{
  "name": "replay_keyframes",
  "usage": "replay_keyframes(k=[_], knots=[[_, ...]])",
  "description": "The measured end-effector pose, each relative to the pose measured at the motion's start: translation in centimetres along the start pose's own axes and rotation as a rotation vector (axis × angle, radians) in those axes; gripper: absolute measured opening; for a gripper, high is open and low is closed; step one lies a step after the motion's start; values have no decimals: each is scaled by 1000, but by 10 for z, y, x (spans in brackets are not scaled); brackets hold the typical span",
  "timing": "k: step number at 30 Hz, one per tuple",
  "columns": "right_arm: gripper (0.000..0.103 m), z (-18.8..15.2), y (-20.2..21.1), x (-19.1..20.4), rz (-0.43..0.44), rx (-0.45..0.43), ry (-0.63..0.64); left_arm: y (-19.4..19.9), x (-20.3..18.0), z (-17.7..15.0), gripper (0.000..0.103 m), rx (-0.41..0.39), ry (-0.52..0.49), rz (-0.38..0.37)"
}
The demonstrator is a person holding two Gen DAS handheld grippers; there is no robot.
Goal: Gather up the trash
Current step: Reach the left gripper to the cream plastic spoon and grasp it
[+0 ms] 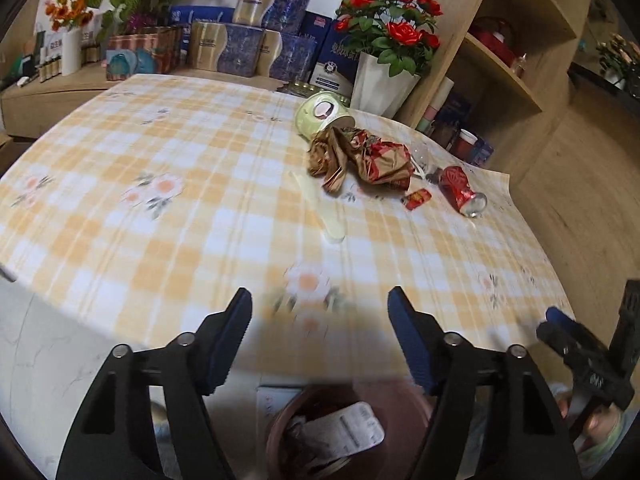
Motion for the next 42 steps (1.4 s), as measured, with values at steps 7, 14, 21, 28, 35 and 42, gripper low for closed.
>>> replay_keyframes(k=[7,14,21,28,35,42], knots=[[97,15,-18,-16,31,9,-44,-66,-18,35,51,68,-58,21],[97,24,-26,-24,4,-12,-26,-112,-8,59,43,140,-31,85],[97,29,-33,-25,-20,-17,8,-124,-10,65,21,153,-102,168],[97,37,-37,-16,-35,-5,62,-106,-2,63,2,118,-118,132],[97,57,-46,9,-25,2,130,-82,6,62,2,94,-119,94],[97,97,-76,33,-22,5,182,-49,21,69,2,11,-34,49]])
Point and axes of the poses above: each gripper's, at about its wrist camera, not at the fingertips, and y roughly against the way its jaws point, x to its left, z to its top, the point moved 8 cm from there along -y, roughly the way its jaws point, and after that the axes turned 6 degrees about x, right-handed, at the moved point
